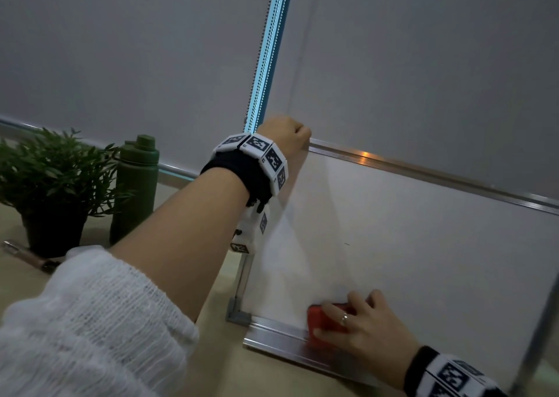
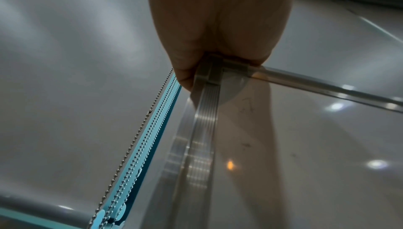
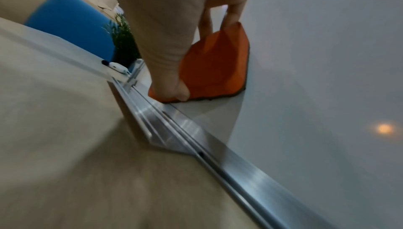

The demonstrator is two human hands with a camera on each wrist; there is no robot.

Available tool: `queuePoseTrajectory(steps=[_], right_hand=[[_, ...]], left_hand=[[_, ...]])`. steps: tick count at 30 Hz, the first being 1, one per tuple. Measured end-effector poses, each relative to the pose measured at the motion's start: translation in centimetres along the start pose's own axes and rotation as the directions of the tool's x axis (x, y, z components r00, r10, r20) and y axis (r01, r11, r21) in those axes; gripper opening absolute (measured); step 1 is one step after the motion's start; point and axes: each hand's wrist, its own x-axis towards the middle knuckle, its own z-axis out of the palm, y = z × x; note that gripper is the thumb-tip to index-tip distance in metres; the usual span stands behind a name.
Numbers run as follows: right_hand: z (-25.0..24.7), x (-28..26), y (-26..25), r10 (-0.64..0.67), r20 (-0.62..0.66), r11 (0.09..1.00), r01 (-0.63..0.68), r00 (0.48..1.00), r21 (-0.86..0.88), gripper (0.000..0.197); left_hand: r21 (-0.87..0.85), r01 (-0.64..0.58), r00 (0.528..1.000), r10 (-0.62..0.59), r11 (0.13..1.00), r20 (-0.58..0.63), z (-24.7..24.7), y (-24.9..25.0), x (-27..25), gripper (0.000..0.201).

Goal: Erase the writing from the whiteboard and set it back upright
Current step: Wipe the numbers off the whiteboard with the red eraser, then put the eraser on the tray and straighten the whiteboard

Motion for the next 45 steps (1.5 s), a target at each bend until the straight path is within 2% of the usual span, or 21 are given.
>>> queuePoseTrajectory(steps=[12,15,19,20,22,23,25,26,27,29,31,33,34,35,36,38,39,40,42,44,45], right_hand=[[-1.3,-6.3,1.7,0.145,0.16,0.989,-0.146,0.976,-0.007,0.039],[-0.5,-6.0,0.9,0.222,0.131,0.975,-0.217,0.966,-0.05,0.039],[-0.3,-4.1,0.3,0.185,0.115,0.983,-0.181,0.976,-0.041,0.042],[-0.6,-3.8,0.7,0.197,0.09,0.98,-0.195,0.976,-0.035,0.049],[-1.6,-3.6,2.5,0.344,0.032,0.939,-0.344,0.939,0.008,0.082],[-2.5,-3.5,3.5,0.471,-0.009,0.881,-0.47,0.882,0.049,0.092],[-4.3,-3.6,4.9,0.665,-0.068,0.743,-0.65,0.744,0.162,0.093],[-5.0,-3.8,5.2,0.71,-0.069,0.695,-0.682,0.7,0.228,0.09],[-5.6,-4.0,5.2,0.73,-0.046,0.661,-0.687,0.682,0.304,0.088],[-6.6,-4.6,4.4,0.713,0.041,0.622,-0.659,0.7,0.422,0.087],[-7.1,-5.4,3.0,0.669,0.123,0.624,-0.645,0.733,0.441,0.092],[-6.9,-6.4,2.1,0.673,0.172,0.601,-0.668,0.719,0.438,0.096],[-6.9,-6.8,2.0,0.709,0.2,0.542,-0.704,0.677,0.46,0.097],[-7.0,-7.1,2.1,0.764,0.236,0.435,-0.749,0.601,0.499,0.095],[-7.2,-7.3,2.4,0.822,0.271,0.297,-0.784,0.501,0.546,0.09],[-7.4,-8.1,3.7,0.906,0.343,-0.03,-0.769,0.25,0.639,0.074],[-7.2,-8.9,4.5,0.916,0.378,-0.184,-0.697,0.134,0.693,0.067],[-7.1,-9.7,5.3,0.914,0.402,-0.301,-0.581,0.048,0.756,0.057],[-6.6,-11.8,6.7,0.903,0.42,-0.423,-0.369,-0.094,0.827,0.035],[-5.9,-14.0,7.6,0.859,0.462,-0.507,-0.244,-0.22,0.827,0.038],[-5.7,-14.9,7.8,0.83,0.498,-0.544,-0.17,-0.253,0.821,0.039]], left_hand=[[-0.008,0.025,1.0,-0.025,1.0,-0.007,0.1,0.1,-0.1,0.029],[-0.008,0.04,0.999,-0.04,0.999,-0.01,0.0,0.2,-0.2,0.029],[-0.004,0.061,0.998,-0.061,0.998,0.003,-0.1,0.4,-0.3,0.034],[0.002,0.069,0.998,-0.069,0.998,0.009,-0.1,0.4,-0.3,0.035],[0.015,0.083,0.996,-0.084,0.996,0.009,-0.1,0.4,-0.3,0.033],[0.022,0.082,0.997,-0.083,0.996,0.008,-0.1,0.3,-0.3,0.033],[0.03,0.067,0.998,-0.068,0.997,0.017,-0.1,0.3,-0.3,0.035],[0.037,0.061,0.998,-0.062,0.997,0.022,0.0,0.3,-0.3,0.036],[0.038,0.065,0.998,-0.065,0.997,0.022,0.1,0.3,-0.3,0.035],[0.025,0.083,0.996,-0.083,0.996,0.015,0.2,0.5,-0.4,0.031],[-0.024,0.111,0.994,-0.111,0.994,0.002,0.2,0.7,-0.4,0.032],[-0.16,0.143,0.988,-0.151,0.977,-0.035,0.5,0.4,-0.7,0.037],[-0.244,0.178,0.98,-0.194,0.953,-0.046,0.7,0.0,-0.9,0.039],[-0.328,0.228,0.967,-0.254,0.917,-0.036,1.0,-0.7,-1.2,0.043],[-0.409,0.264,0.955,-0.295,0.874,-0.014,1.5,-1.6,-1.5,0.045],[-0.589,0.332,0.93,-0.359,0.737,0.075,2.3,-3.0,-2.4,0.049],[-0.657,0.368,0.915,-0.384,0.658,0.128,2.6,-3.5,-3.0,0.048],[-0.69,0.397,0.905,-0.383,0.606,0.184,2.8,-3.9,-3.6,0.045],[-0.711,0.417,0.907,-0.308,0.566,0.286,3.2,-4.5,-4.9,0.036],[-0.705,0.408,0.912,-0.23,0.58,0.339,3.4,-5.5,-5.9,0.029],[-0.699,0.422,0.905,-0.217,0.578,0.366,3.4,-6.1,-6.2,0.027]])
